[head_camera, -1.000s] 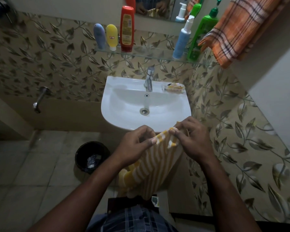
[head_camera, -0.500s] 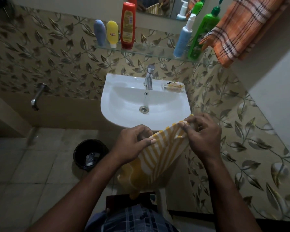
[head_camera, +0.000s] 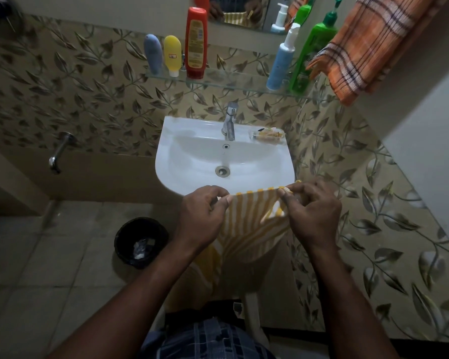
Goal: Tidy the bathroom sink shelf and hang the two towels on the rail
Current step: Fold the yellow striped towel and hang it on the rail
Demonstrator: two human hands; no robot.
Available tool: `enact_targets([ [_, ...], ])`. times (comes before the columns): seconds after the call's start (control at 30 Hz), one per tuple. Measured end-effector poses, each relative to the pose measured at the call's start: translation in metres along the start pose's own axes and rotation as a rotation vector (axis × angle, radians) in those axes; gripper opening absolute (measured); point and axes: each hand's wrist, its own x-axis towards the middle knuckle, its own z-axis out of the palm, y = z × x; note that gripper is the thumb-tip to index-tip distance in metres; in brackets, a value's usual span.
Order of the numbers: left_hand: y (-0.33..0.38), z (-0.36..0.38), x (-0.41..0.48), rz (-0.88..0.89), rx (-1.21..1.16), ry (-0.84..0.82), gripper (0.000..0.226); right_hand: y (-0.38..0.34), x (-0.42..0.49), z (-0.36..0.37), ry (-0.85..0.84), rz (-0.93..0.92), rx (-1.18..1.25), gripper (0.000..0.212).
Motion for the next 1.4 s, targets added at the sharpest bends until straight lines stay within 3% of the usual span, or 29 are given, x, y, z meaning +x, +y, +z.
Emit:
enact_targets([
  [0.2,0.002,-0.003,0.003,-0.007,0.021,0.022,0.012,0.003,-0.006,0.006,-0.01,0.051,0.022,0.012],
  [0.37,0.009,0.0,0.001,0.023,0.048,0.031,0.018,-0.005,-0.01,0.011,-0.046,0.066,-0.003,0.016],
  [0.47,0.015,0.004,0.0,0.059,0.08,0.001,0.02,-0.014,-0.017,0.015,-0.144,-0.005,0.005,0.034],
  [0.57,0.016,0.006,0.001,0.1,0.115,-0.077,0.02,-0.024,-0.024,0.02,-0.345,-0.198,0.065,0.043],
  [0.73,0.009,-0.001,0.004,0.15,0.072,-0.296,0.023,-0.02,-0.016,0.018,-0.509,-0.184,0.126,0.027],
  [0.83,0.011,-0.001,0.002,0.155,0.025,-0.325,0.023,-0.015,-0.011,0.013,-0.559,-0.154,0.137,0.022],
  [0.97,0.01,0.005,-0.005,0.08,-0.116,-0.27,0.014,-0.011,-0.005,0.01,-0.476,-0.126,0.088,0.02],
  [1.23,0.005,0.002,-0.006,-0.149,-0.267,-0.333,0.025,-0.002,0.005,-0.004,-0.218,-0.045,0.07,0.019],
  [1.4,0.011,0.005,-0.005,-0.235,-0.373,-0.374,0.015,-0.001,0.005,-0.009,-0.118,-0.019,0.068,0.02],
])
